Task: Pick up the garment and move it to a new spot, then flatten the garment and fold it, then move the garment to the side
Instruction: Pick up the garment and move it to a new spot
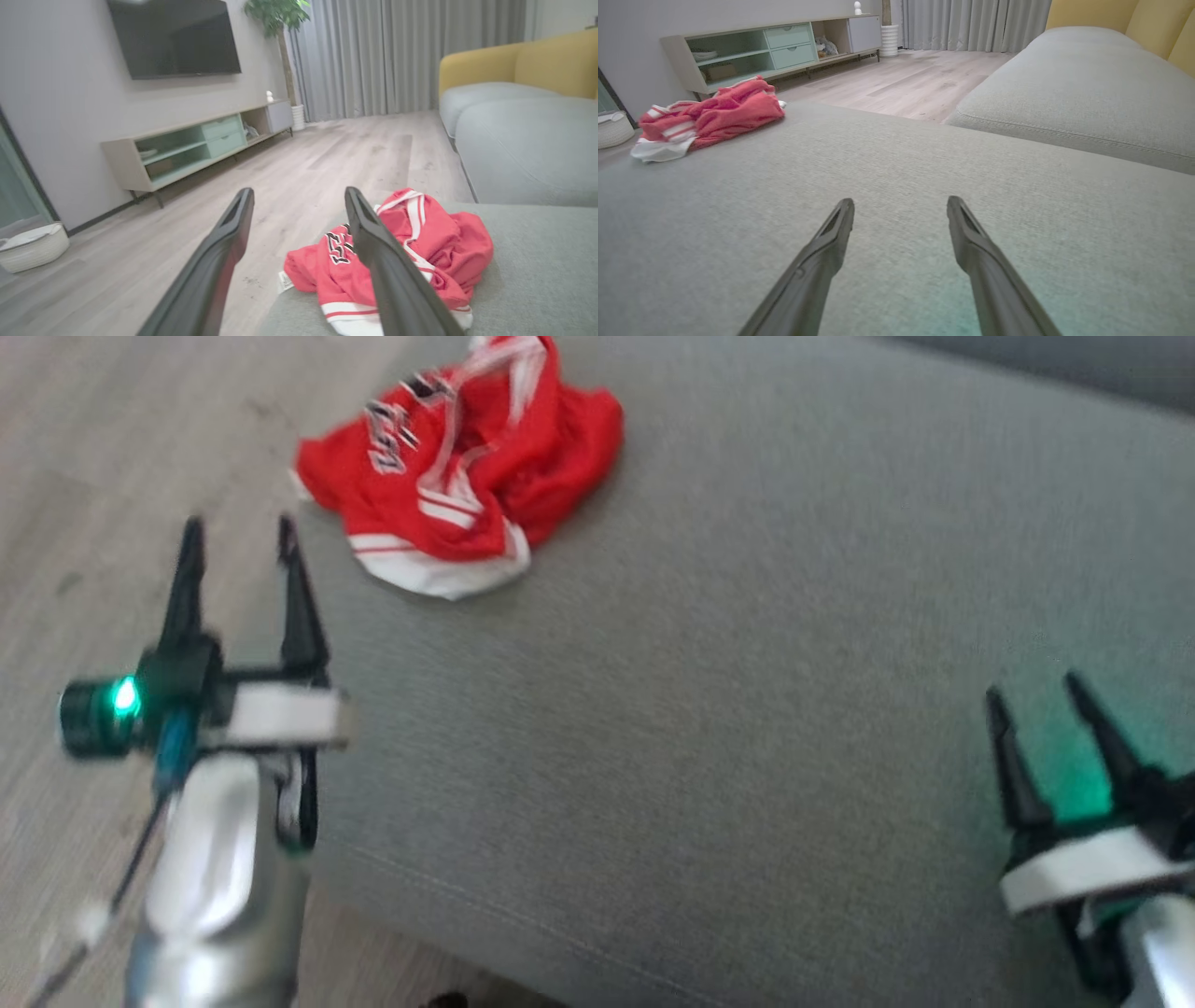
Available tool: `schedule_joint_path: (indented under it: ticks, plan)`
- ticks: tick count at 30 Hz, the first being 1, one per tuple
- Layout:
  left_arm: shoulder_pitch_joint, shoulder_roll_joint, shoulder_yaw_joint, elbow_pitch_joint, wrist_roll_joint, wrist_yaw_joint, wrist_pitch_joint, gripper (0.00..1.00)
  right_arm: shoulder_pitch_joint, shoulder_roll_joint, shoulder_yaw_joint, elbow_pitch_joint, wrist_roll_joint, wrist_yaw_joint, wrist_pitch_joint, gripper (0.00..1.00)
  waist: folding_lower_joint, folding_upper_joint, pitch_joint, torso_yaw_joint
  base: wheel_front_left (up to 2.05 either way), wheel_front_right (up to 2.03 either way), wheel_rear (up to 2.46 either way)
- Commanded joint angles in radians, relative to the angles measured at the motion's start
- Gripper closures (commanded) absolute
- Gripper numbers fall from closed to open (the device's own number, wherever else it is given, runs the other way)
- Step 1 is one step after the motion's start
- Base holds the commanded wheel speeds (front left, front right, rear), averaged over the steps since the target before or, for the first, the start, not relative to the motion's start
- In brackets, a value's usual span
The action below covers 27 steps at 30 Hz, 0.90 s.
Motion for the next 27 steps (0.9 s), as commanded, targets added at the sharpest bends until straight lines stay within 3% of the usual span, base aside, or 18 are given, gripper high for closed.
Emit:
schedule_joint_path:
  ticks: [1,7,13,17,18,19,20,27]
  plan:
    - [-0.049,0.023,0.024,0.009,-0.007,-0.004,0.005,0.00,-0.035,-0.026,0.014,-0.036,-0.011,0.004,-0.011,0.00,-0.0004,0.0000,0.104,-0.061,0.00,0.00,0.00]
    - [-0.266,0.017,0.013,0.246,-0.036,-0.032,0.067,0.00,-0.089,-0.062,0.002,-0.059,-0.019,0.004,-0.011,0.00,-0.0004,0.0000,0.202,-0.114,0.00,0.00,0.00]
    - [-0.365,-0.014,0.026,0.431,-0.114,-0.052,0.106,0.00,-0.111,-0.074,-0.004,-0.069,-0.028,0.004,-0.011,0.00,-0.0004,0.0000,0.253,-0.146,0.00,0.00,0.00]
    - [-0.417,-0.009,0.028,0.555,-0.124,-0.037,0.102,0.00,-0.135,-0.076,-0.002,-0.074,-0.030,0.004,-0.011,0.00,-0.0004,0.0000,0.279,-0.167,0.00,0.00,0.00]
    - [-0.427,-0.006,0.028,0.572,-0.124,-0.035,0.088,0.30,-0.137,-0.075,-0.003,-0.074,-0.031,0.004,-0.011,0.00,-0.0004,0.0000,0.281,-0.169,0.00,0.00,0.00]
    - [-0.436,-0.003,0.027,0.584,-0.123,-0.032,0.072,0.84,-0.139,-0.073,-0.003,-0.074,-0.032,0.004,-0.011,0.00,-0.0004,0.0000,0.282,-0.170,0.00,0.00,0.00]
    - [-0.445,-0.002,0.026,0.593,-0.122,-0.032,0.055,1.00,-0.140,-0.070,-0.005,-0.073,-0.033,0.004,-0.011,0.00,-0.0004,0.0000,0.281,-0.171,0.00,0.00,0.00]
    - [-0.474,0.041,0.004,0.530,-0.081,-0.014,-0.003,1.00,-0.146,-0.016,0.009,-0.048,-0.022,0.004,-0.011,0.00,-0.0004,0.0000,0.191,-0.197,0.00,0.00,0.00]
